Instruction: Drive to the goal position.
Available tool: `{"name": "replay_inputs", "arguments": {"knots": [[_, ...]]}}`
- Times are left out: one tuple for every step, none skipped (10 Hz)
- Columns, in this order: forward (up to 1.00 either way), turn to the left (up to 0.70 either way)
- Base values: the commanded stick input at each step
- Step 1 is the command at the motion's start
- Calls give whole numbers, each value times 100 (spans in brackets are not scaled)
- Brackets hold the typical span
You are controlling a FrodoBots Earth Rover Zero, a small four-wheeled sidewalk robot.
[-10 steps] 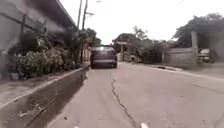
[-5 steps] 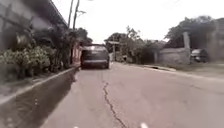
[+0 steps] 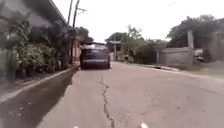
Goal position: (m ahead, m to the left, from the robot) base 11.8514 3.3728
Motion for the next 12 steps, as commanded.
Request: {"name": "replay_inputs", "arguments": {"knots": [[70, 0], [46, 0], [9, 0], [6, 0], [6, 0], [6, 0], [5, 0], [6, 0], [6, 0], [5, 0], [6, 0], [6, 0]]}}
